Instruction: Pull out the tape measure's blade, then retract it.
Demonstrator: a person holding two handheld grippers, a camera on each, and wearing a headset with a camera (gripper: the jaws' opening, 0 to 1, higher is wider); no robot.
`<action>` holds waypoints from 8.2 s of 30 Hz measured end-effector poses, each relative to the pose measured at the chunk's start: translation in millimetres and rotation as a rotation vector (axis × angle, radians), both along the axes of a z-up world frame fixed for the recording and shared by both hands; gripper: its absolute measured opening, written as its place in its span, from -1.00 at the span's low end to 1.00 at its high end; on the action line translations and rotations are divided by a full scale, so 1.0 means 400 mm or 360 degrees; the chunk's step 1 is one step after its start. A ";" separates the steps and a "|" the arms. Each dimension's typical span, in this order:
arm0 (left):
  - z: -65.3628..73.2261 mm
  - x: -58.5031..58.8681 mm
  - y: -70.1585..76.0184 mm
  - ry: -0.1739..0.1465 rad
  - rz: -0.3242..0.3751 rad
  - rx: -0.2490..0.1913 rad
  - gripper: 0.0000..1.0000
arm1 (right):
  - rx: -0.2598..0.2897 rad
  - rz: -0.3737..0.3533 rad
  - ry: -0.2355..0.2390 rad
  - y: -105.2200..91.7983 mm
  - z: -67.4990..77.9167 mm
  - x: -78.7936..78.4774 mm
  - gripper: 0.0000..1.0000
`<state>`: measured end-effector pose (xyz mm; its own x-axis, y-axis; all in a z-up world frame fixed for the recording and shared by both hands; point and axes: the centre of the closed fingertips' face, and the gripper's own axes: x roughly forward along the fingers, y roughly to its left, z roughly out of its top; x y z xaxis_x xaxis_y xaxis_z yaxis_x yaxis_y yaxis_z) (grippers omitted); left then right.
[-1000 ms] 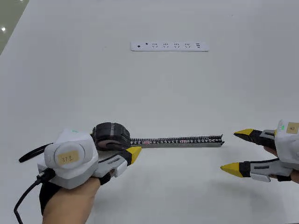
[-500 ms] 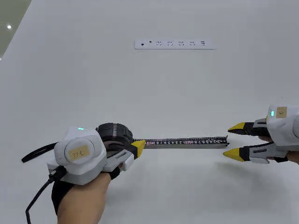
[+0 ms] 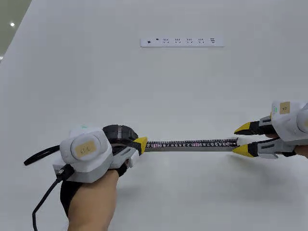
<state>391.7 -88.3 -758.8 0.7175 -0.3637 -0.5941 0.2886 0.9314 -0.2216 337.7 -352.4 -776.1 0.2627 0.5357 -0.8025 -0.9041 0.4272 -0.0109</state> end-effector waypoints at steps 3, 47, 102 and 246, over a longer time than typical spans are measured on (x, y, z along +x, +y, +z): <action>-0.004 0.002 0.003 0.0007 0.0014 0.0006 0.30 | -0.0005 0.0029 0.0012 0.002 -0.002 -0.001 -0.55; -0.017 0.009 0.011 0.0090 0.0054 -0.0004 0.19 | -0.0072 0.0154 0.0055 0.002 -0.029 -0.002 -0.75; -0.019 0.005 0.012 0.0129 0.0028 -0.0054 0.16 | 0.0122 0.0195 0.0055 0.168 -0.009 0.032 -0.78; 0.036 -0.050 0.081 -0.0010 -0.0243 -0.0040 0.22 | 0.0502 -0.0022 0.0034 0.496 0.032 0.037 -0.24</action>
<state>371.5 -56.0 -744.5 0.6565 -0.4835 -0.5790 0.4279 0.8708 -0.2419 352.3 -154.1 -763.2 0.2563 0.7556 -0.6028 -0.8969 0.4185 0.1431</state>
